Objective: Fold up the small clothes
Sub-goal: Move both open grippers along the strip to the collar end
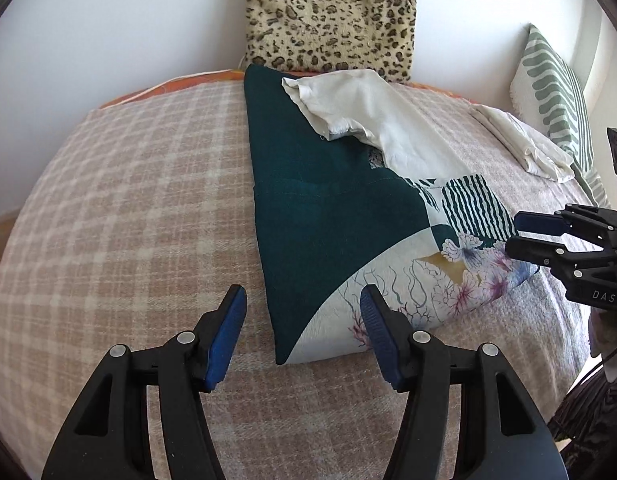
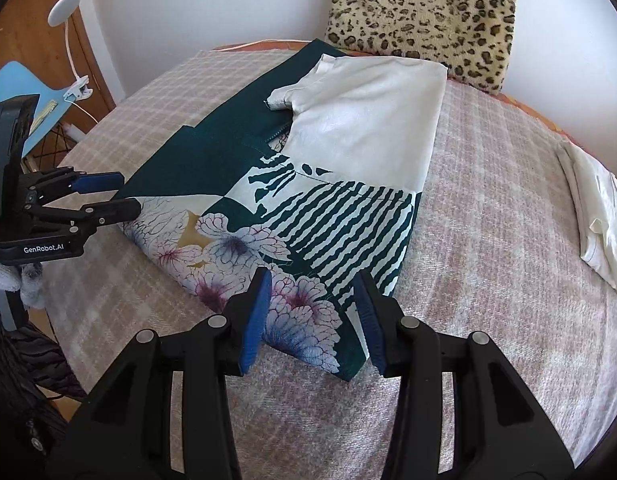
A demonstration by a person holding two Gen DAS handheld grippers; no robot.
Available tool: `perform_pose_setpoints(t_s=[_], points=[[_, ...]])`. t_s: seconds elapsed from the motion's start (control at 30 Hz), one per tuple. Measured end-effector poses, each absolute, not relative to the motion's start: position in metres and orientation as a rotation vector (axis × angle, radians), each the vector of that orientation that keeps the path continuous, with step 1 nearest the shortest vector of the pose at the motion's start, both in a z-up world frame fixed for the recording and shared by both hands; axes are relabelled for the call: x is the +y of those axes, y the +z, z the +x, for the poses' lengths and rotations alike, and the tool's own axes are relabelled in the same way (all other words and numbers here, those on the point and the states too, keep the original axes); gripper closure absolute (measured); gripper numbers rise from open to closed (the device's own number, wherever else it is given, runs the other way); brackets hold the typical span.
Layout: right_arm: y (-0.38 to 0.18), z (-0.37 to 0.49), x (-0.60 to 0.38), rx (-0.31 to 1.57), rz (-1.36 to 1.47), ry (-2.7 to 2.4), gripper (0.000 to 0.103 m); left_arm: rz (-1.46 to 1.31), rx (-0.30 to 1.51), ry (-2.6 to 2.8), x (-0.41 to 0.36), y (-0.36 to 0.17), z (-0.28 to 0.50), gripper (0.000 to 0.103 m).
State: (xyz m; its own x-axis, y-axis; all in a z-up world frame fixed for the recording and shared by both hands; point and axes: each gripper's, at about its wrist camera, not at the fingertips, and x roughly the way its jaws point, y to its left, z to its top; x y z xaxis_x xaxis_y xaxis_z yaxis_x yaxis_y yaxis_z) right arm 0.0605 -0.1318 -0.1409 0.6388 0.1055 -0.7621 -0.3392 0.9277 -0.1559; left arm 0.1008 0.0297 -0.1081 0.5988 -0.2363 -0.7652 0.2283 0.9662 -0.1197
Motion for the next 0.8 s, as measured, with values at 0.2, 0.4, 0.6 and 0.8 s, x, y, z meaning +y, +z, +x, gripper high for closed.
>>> perform_pose_setpoints(t_s=[0.2, 0.4, 0.6, 0.8], points=[[-0.119, 0.067, -0.126, 0.784, -0.256, 0.294, 0.058, -0.216, 0.842, -0.336, 0.049, -0.079, 0.115, 0.043], [-0.107, 0.078, -0.139, 0.755, -0.189, 0.274, 0.058, -0.296, 0.856, -0.315, 0.063, -0.076, 0.126, 0.043], [-0.097, 0.080, -0.145, 0.687, -0.150, 0.267, 0.058, -0.320, 0.831, -0.309, 0.069, -0.071, 0.133, 0.043], [-0.089, 0.089, -0.157, 0.688, -0.078, 0.268, 0.056, -0.298, 0.788, -0.291, 0.073, -0.064, 0.148, 0.043]])
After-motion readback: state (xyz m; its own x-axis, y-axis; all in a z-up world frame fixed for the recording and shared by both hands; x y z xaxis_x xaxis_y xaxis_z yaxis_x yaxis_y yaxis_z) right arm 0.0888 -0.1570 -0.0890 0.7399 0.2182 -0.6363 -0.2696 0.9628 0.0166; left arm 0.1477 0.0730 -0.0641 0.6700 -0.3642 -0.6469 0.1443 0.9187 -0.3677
